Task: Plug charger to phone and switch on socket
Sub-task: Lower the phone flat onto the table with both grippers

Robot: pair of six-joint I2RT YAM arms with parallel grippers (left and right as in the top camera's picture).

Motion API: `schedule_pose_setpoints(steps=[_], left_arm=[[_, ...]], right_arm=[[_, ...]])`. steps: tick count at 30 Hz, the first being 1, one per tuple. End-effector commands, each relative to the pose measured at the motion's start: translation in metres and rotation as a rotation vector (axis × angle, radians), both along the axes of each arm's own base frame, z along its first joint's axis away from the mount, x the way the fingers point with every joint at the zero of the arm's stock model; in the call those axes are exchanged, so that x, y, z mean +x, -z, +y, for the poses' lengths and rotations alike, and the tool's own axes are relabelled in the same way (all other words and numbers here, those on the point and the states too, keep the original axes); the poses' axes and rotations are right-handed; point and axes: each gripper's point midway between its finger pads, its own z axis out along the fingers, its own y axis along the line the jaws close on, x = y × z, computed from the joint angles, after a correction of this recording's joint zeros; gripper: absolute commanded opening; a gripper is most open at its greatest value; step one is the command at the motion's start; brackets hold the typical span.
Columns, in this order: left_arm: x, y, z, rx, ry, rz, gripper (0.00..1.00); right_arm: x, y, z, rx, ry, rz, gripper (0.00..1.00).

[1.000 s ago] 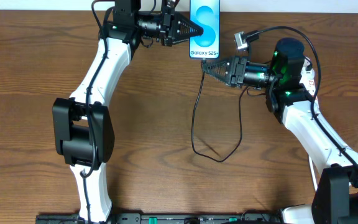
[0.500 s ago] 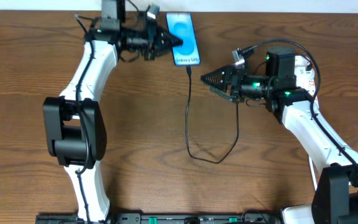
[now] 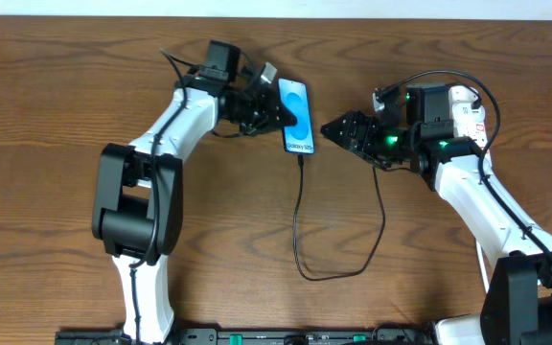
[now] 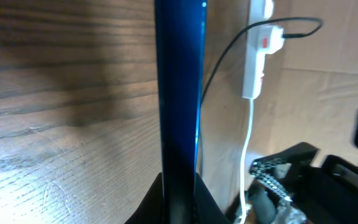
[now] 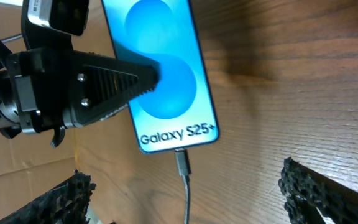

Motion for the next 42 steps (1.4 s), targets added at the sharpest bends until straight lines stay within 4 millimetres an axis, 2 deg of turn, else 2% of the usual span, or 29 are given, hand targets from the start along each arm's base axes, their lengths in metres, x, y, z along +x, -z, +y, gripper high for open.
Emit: schedule_pose_setpoints(steps=[1, 8, 11, 16, 22, 25, 31, 37, 42], left_arm=[[-0.005, 0.000, -0.011, 0.020, 0.043, -0.048, 0.07], [-0.013, 0.024, -0.020, 0.015, 0.072, 0.015, 0.07], [-0.020, 0.025, -0.026, -0.045, 0.122, 0.019, 0.08], [-0.021, 0.035, -0.026, -0.043, 0.138, 0.018, 0.08], [-0.026, 0.067, -0.025, -0.022, 0.142, 0.077, 0.07], [-0.028, 0.075, -0.025, -0.020, 0.142, 0.097, 0.07], [-0.027, 0.078, -0.025, -0.014, 0.141, 0.095, 0.08], [-0.023, 0.087, -0.019, 0.048, 0.122, 0.078, 0.16], [-0.020, 0.093, -0.015, 0.090, 0.108, 0.072, 0.17]], right_arm=[[0.001, 0.002, -0.003, -0.025, -0.010, -0.024, 0.95], [-0.002, 0.004, -0.003, -0.029, -0.013, -0.009, 0.95], [-0.002, 0.004, -0.003, -0.030, -0.014, -0.009, 0.95], [-0.002, 0.004, -0.003, -0.030, -0.016, -0.011, 0.97], [-0.002, 0.004, -0.003, -0.031, -0.016, -0.011, 0.98], [-0.002, 0.004, -0.003, -0.031, -0.016, -0.011, 0.98], [-0.001, 0.005, -0.004, -0.037, -0.010, -0.013, 0.99], [-0.001, 0.005, -0.004, -0.037, -0.011, -0.012, 0.99], [-0.001, 0.005, -0.004, -0.038, -0.013, -0.014, 0.99]])
